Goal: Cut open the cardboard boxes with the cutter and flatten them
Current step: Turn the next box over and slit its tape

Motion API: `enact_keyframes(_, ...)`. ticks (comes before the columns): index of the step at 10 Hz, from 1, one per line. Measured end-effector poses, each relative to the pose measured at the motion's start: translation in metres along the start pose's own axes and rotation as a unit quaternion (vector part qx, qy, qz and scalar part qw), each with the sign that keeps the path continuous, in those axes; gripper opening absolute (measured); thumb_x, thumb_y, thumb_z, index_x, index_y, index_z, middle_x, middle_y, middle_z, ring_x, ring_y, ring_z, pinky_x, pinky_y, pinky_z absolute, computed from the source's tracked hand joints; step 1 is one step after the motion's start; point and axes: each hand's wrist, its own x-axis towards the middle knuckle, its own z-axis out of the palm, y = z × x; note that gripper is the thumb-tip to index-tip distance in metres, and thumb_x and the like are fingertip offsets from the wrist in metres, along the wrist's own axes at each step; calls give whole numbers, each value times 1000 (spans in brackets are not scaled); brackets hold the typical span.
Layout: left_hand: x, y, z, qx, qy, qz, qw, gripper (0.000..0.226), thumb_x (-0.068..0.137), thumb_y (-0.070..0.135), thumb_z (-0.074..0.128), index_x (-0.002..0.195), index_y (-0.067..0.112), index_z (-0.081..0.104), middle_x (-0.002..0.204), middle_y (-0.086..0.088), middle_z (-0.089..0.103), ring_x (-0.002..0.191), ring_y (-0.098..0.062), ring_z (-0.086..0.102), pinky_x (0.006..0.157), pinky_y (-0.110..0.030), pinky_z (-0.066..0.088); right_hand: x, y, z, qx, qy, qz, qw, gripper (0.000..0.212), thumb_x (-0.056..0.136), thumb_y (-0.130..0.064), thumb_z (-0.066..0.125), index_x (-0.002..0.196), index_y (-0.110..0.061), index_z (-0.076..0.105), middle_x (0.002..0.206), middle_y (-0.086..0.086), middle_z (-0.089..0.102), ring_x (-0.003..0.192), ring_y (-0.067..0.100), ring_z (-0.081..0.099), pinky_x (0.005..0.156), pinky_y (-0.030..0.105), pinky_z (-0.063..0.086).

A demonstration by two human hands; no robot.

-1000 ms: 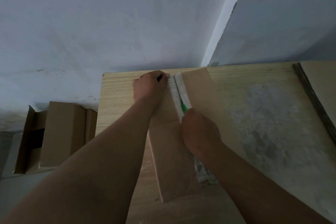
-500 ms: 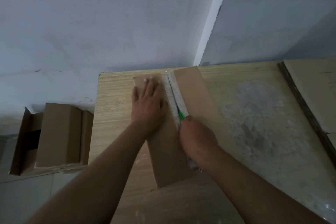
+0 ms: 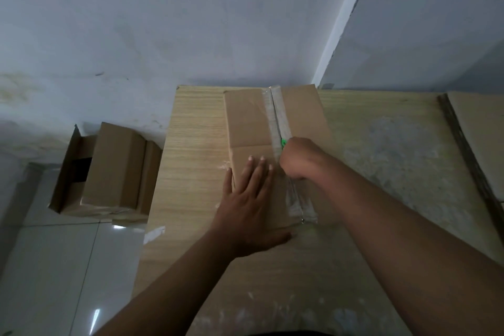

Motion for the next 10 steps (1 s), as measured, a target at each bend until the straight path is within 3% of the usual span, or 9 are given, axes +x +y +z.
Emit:
enact_keyframes(2,19,-4,2,-3,-15,2,1000,123,79,92,38,164,19,-14,170,-2,-25,153,-21,-33,126,-61,-1,5,15,8,125,50,49,990,29,99,-12,43,118,-2,62,119,21,62,110,38,61,86,36,49)
enact_keyframes(4,65,-11,-7,7,-4,-13,1000,122,79,91,40,165,17,-6,172,-2,-18,156,-21,-25,126,-60,8,-6,23,15,82,42,57,994,24,98,-14,50,116,-5,64,118,18,64,110,36,62,83,38,48)
enact_keyframes(5,81,-12,-11,11,-1,-2,1000,123,78,90,42,165,17,-3,172,0,-16,156,-20,-23,125,-61,10,-13,28,19,49,28,80,995,29,89,-5,61,118,-3,64,119,18,65,111,33,64,83,35,50)
enact_keyframes(6,91,-10,-18,-8,-8,-6,1000,125,77,89,47,165,17,-4,172,2,-16,157,-19,-22,124,-64,11,-22,34,20,57,33,78,995,21,94,-10,54,112,-5,64,114,17,65,106,34,64,77,35,48)
enact_keyframes(8,107,-10,-16,-23,5,-20,1000,129,75,93,48,165,16,-2,172,4,-12,157,-19,-19,123,-66,12,-62,42,29,55,36,98,993,30,97,-8,47,123,-1,59,122,16,62,114,34,62,79,33,43)
enact_keyframes(10,108,-11,-13,-25,4,-17,1000,131,68,94,40,165,17,-3,172,4,-13,157,-20,-19,123,-67,11,-82,43,44,60,59,88,992,19,102,-12,41,109,-10,59,114,13,63,105,32,63,72,35,42)
